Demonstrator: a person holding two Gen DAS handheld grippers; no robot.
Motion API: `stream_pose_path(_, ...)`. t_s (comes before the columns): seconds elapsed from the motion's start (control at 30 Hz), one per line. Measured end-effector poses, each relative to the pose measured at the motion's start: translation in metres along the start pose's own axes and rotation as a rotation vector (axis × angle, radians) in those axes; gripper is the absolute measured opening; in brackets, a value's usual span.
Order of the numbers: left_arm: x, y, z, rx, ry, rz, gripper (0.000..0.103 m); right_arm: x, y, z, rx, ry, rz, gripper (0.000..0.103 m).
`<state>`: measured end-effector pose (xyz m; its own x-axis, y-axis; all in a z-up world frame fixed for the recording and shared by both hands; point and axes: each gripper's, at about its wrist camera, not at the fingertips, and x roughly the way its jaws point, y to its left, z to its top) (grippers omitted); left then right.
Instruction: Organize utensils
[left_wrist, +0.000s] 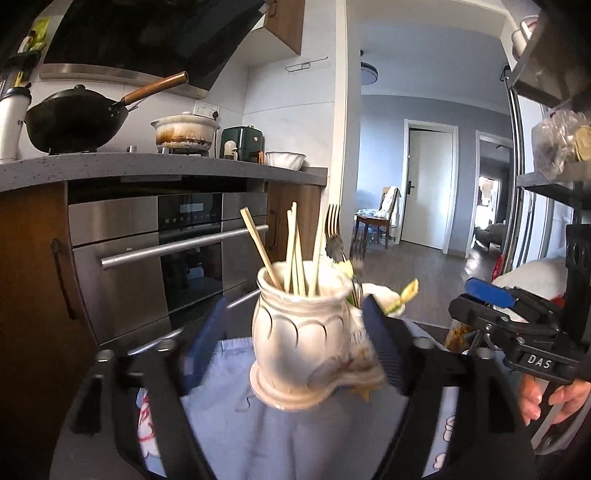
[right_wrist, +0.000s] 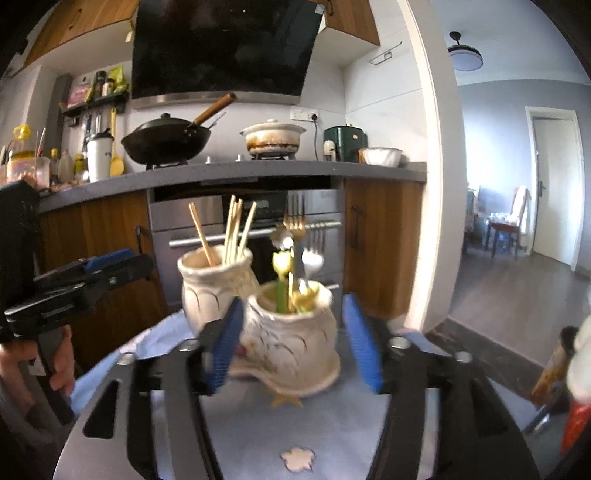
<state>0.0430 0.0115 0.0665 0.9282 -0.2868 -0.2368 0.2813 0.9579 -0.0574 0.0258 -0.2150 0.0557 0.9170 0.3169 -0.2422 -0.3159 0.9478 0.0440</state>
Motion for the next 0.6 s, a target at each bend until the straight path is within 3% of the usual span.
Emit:
stream_pose_path(0.07,-0.005,-0.004,-0.006,0.013,-0.002,0.001,0.083,-0.006,-0.001,-0.007,-0.004,0.0,-0.009,0.079)
stream_pose_path(0.23,-0.013,-0.01,-0.021,0.032,-0.022,0.025,0.096,-0.011,-0.001,-0.022,-0.025,-0.008,-0.033,0.092)
stream_pose_path(0.6,-0.006,-0.011,-0.042,0.048,-0.001,0.024,0.097,-0.009,-0.013,-0.036,0.012,-0.007,-0.044,0.095)
